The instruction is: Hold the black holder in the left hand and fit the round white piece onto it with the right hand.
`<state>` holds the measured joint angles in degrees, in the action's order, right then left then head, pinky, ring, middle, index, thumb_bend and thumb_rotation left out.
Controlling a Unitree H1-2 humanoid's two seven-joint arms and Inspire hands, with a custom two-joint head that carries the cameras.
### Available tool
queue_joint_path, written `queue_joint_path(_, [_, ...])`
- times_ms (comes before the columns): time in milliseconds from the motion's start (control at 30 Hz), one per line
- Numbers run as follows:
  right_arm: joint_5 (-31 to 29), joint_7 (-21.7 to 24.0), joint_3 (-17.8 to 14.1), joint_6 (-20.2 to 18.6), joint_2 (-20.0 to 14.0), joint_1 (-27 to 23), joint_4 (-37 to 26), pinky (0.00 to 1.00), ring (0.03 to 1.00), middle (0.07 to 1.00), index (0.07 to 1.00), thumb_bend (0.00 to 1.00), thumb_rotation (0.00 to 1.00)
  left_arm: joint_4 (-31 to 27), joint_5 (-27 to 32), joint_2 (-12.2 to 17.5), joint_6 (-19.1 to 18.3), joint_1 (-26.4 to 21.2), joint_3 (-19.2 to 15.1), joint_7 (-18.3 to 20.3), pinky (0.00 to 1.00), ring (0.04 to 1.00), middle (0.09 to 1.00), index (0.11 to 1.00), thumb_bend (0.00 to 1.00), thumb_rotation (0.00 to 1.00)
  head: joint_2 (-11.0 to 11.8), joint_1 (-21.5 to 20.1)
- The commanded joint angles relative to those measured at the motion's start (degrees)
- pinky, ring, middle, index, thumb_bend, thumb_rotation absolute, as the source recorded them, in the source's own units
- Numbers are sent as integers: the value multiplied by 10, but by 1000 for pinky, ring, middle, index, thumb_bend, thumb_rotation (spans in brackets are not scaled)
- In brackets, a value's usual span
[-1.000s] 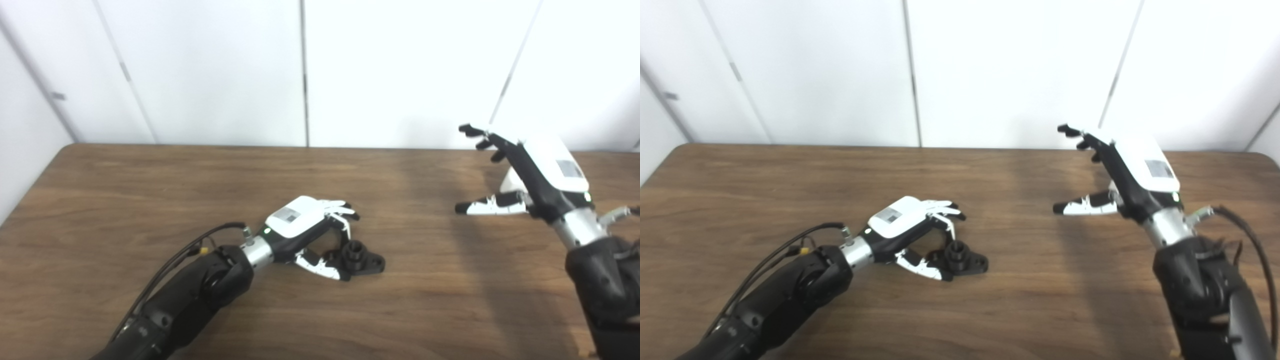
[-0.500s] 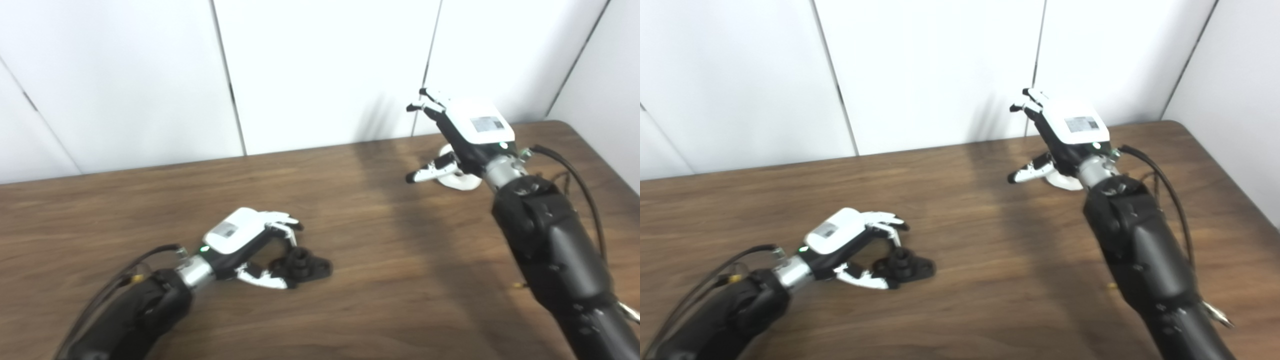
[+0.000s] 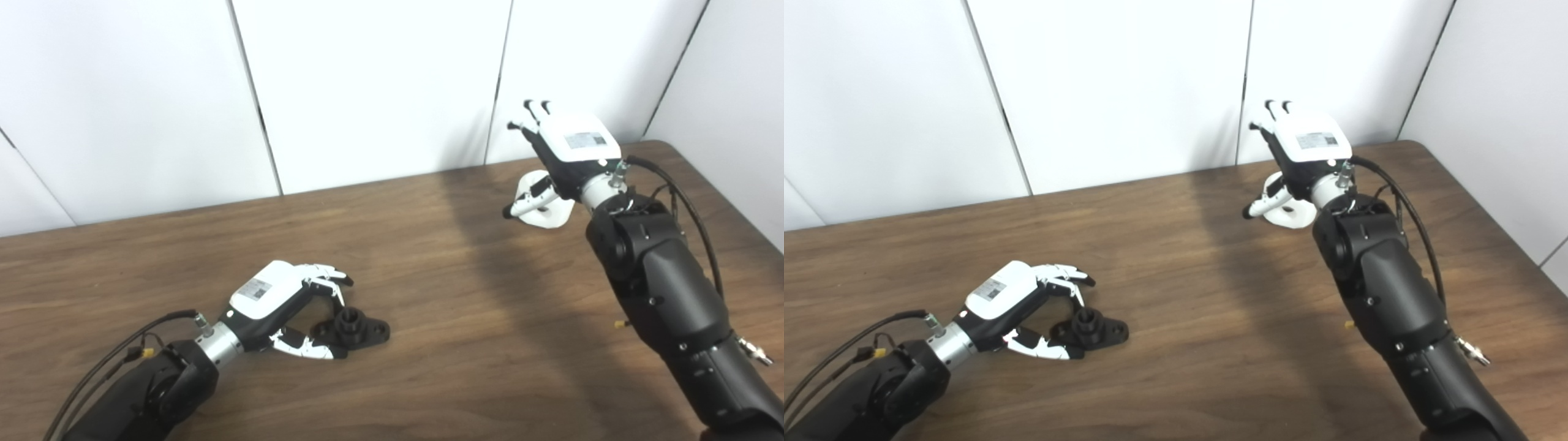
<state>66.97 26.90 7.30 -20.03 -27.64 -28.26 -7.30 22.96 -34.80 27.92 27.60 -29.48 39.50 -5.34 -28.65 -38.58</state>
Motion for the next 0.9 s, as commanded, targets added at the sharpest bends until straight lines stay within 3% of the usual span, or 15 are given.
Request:
queue_joint_path(0, [8,2,-6,-7,-22,-38,-1,926,1000,1000,893,954,381,31,-24,36,-7,18,17,30,758,834,804,482,525,59,-1,0])
queue_joint_path(267, [22,85,6,-31,-49,-58,28,955,1000,1000,930,1000,419,34,-21,39,-7,16,24,26,753,842,811,482,525,59,3,-4])
queue_joint_path(433, [26,114,10,-38,-61,-60,35,967,1000,1000,925,1000,408,33,-19,42,-7,14,26,27,757,843,811,482,525,60,3,-6])
queue_joint_path(867, [15,84,7,-34,-71,-61,81,969,1000,1000,896,1000,370,27,-14,48,-7,17,27,34,764,846,814,483,525,59,5,-7])
